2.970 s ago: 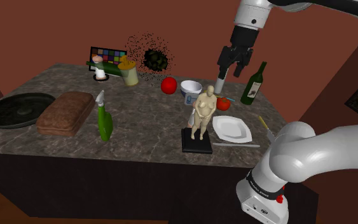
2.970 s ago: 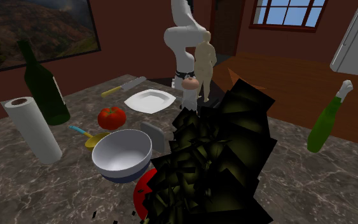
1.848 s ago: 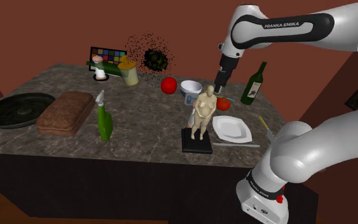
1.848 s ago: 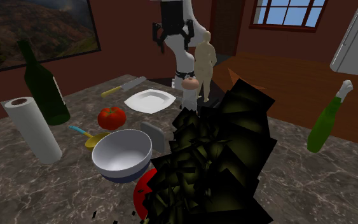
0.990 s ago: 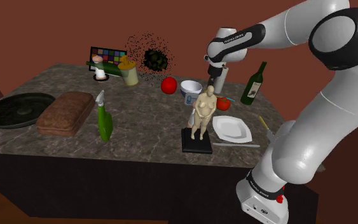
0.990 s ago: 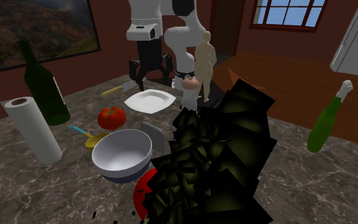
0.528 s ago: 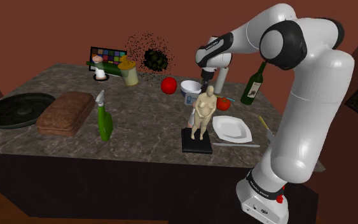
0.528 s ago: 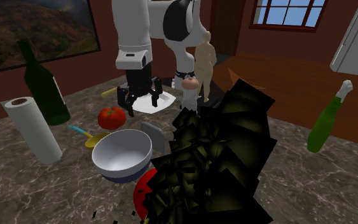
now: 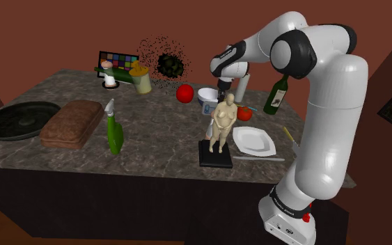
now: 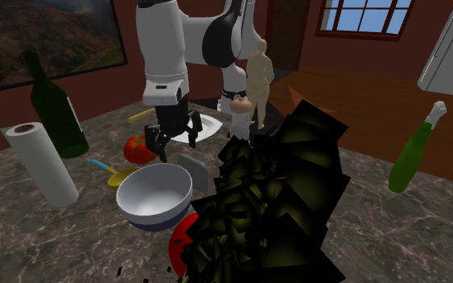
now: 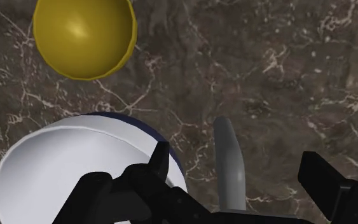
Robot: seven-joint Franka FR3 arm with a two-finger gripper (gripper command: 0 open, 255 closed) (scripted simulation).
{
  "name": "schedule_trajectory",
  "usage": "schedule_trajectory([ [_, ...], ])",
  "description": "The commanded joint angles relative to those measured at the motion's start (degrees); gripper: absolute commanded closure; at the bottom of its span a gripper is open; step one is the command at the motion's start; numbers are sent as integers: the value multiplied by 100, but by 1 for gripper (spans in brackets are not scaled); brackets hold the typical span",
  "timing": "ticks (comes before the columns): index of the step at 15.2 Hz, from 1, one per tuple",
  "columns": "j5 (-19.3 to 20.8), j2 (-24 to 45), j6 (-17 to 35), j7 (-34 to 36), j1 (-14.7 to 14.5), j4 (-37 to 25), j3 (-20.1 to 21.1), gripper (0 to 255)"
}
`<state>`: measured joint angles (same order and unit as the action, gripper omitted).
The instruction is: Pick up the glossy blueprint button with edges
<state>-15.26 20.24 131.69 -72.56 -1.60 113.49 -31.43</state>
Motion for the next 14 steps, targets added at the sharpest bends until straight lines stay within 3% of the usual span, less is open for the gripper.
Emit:
schedule_trajectory([
  [1, -108, 242, 260, -82, 35, 67, 77, 0],
  [3, -105, 240, 261, -80, 40, 67, 82, 0],
  [4, -86, 219, 204, -94, 58, 29, 62, 255],
  [8, -92, 270, 71, -77, 79, -154, 67, 255],
  [12, -73, 158, 307, -96, 29, 184, 56, 255],
  [14, -53, 184, 205, -46, 41, 55, 79, 255],
])
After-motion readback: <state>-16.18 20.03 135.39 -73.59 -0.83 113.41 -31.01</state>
